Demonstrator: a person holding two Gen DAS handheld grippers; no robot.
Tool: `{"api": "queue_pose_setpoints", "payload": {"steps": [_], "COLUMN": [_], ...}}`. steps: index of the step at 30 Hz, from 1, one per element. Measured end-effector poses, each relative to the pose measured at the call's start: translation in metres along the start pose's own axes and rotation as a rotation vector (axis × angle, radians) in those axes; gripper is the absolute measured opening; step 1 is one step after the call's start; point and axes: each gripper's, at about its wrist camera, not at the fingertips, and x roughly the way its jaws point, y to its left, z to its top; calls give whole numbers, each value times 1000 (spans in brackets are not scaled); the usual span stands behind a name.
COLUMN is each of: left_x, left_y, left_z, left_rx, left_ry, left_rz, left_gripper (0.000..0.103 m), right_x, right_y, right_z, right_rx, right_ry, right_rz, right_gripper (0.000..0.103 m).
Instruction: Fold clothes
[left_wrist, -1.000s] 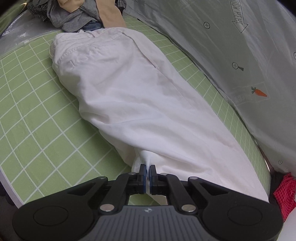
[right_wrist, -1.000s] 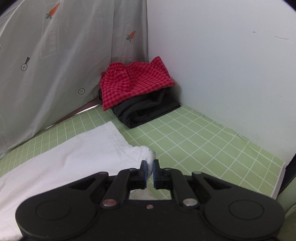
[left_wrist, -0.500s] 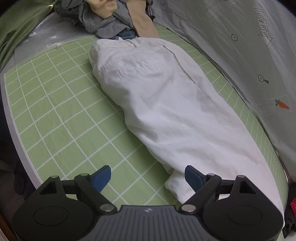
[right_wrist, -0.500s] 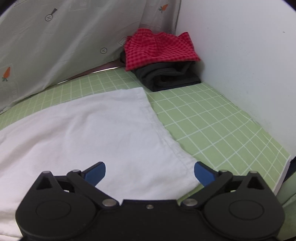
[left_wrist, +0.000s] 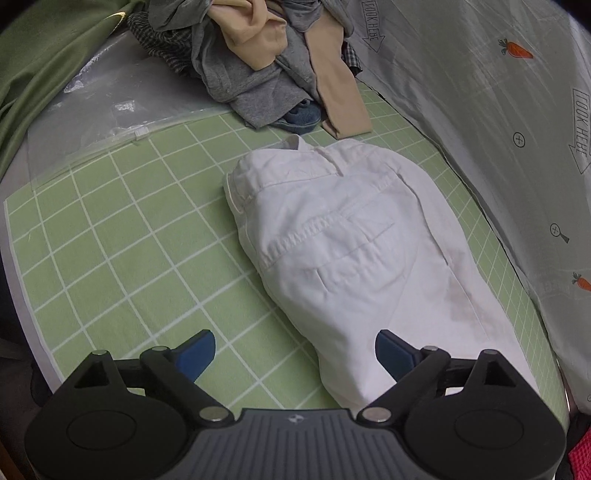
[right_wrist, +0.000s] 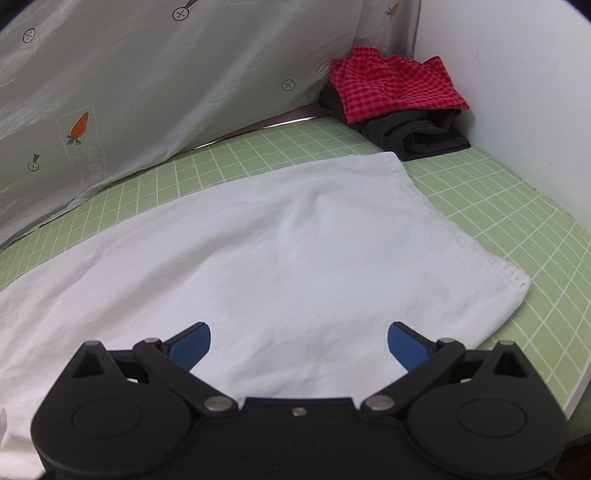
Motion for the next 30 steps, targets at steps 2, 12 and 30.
{"api": "queue_pose_setpoints", "payload": {"steps": [2,12,30], "left_x": [12,59,65], "left_y": [4,22,30], "left_z": [14,75,108], "left_rx": [-3,70,46], "left_ry": [14,13,-33], "left_rz": [-19,-32,-217], "left_gripper": [94,94,15], "right_x": [-2,-13,-26], "right_y": [12,58,72], "right_z": [-5,-9,-17], "right_rx": [20,63,103], "right_ry": [3,36,41], "right_rz": [4,-31,-92], "right_gripper": [103,103,103]}}
